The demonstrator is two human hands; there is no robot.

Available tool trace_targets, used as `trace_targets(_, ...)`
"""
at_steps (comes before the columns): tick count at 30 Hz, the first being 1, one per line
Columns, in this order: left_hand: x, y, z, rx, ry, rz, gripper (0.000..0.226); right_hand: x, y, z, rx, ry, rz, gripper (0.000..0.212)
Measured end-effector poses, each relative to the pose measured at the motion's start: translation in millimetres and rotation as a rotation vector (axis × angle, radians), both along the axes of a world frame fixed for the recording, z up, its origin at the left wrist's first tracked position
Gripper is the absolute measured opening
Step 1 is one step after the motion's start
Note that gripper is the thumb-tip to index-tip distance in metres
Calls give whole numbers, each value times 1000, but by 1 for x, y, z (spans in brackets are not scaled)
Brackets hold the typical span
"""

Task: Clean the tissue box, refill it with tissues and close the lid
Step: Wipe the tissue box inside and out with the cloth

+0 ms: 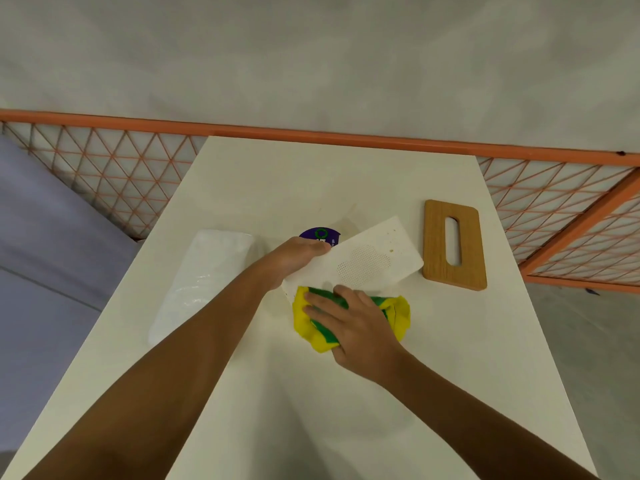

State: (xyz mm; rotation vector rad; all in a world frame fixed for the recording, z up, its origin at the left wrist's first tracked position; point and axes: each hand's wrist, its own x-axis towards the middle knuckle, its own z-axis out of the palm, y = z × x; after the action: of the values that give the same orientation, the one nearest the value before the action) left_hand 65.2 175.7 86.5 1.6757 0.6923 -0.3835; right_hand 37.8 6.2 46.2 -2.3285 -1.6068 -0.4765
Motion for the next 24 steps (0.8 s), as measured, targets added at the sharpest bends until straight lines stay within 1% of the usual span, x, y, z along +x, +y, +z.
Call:
trace_targets(1,-1,-1,-1,-12,-1,-2,40,2,-4,0,-7,-6,16,61)
trace_targets(3,-2,-3,-2,-16,-17,-3,40,7,0,2,19,-8,-35,60)
trace_targets(5,-4,-5,-4,12,-31,-29,37,9,13,6,65,21,-131,59)
trace_targets(7,-5,-6,-3,66,-52,-78,33,3,21,8,71,28,-155,60)
trace_targets(11,-6,-7,-3,206,-112,-121,39,-10,-4,-4,-22,-14,8,66)
trace_targets(13,-6,-8,-3,241,-114,-125,41,-8,-23,-11,-42,-15,33,75)
trace_targets(15,-7,-9,-4,246,-120,-122,41,-1,-34,-15,-3,30,-41,85)
trace_targets(18,-9,-11,-7,246,-146,-106,39,-1,-33,-17,97,129,-170,86)
trace_targets(20,-8,-11,-8,271,-162,-94,37,-13,-25,-21,86,112,-140,88)
trace_targets(22,-7,-11,-8,283,-164,-93,37,-26,-21,-27,16,56,-43,88)
trace_targets(24,-7,-10,-8,299,-161,-107,38,-27,-25,-30,17,49,-11,87)
